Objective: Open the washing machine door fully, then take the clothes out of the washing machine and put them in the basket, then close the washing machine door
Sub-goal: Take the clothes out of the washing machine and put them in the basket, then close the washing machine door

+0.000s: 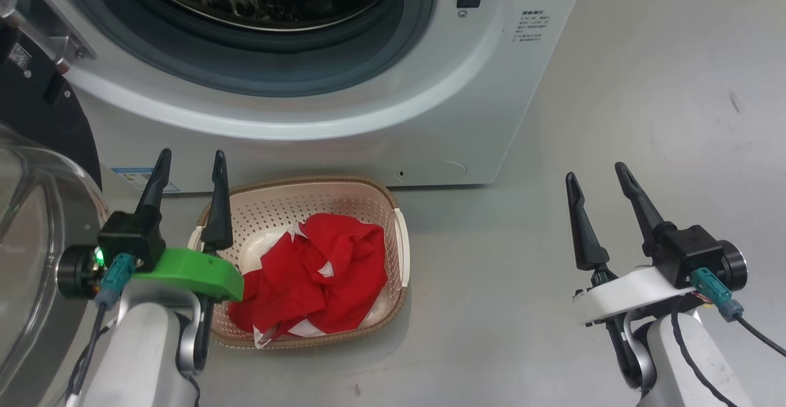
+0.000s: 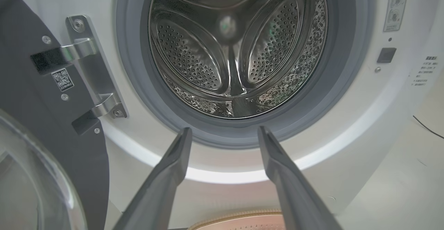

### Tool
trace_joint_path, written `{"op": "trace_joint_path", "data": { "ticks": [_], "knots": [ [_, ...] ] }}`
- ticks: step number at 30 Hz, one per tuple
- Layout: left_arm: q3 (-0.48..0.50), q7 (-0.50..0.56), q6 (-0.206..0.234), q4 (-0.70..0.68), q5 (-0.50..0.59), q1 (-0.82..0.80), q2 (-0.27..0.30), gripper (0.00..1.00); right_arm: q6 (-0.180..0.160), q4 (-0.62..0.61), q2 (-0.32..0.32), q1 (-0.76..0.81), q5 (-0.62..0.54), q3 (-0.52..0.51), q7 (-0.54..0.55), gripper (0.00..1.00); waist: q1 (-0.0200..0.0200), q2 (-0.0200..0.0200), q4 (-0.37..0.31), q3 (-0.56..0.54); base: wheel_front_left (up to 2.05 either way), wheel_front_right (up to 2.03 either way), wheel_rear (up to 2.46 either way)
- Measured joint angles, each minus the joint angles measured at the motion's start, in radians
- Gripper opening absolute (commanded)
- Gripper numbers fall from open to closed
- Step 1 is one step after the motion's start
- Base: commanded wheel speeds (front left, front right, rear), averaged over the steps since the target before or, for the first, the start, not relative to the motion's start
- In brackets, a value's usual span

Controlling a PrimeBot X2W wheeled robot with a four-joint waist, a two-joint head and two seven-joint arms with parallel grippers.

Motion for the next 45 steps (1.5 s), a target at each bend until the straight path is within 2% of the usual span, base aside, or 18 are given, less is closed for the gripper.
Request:
{"op": "trace_joint_path", "data": {
  "ticks": [12,23,45],
  "knots": [
    [-0.005,0.000,0.014,-0.098,0.027,0.220,0.010,1.00,0.000,0.007,0.006,0.103,0.000,0.013,0.000,1.00,0.0000,0.0000,-0.005,-0.154,0.00,0.00,0.00],
    [-0.030,0.000,0.023,-0.166,0.034,0.360,0.011,1.00,-0.009,0.005,0.008,0.192,0.000,0.020,0.000,1.00,0.0000,0.0000,-0.005,-0.247,0.00,0.00,0.00],
    [-0.040,0.051,0.040,-0.283,0.056,0.456,0.043,1.00,-0.029,-0.032,0.012,0.232,0.000,0.024,0.000,1.00,0.0000,0.0000,-0.017,-0.279,0.00,0.00,0.00]
  ]
}}
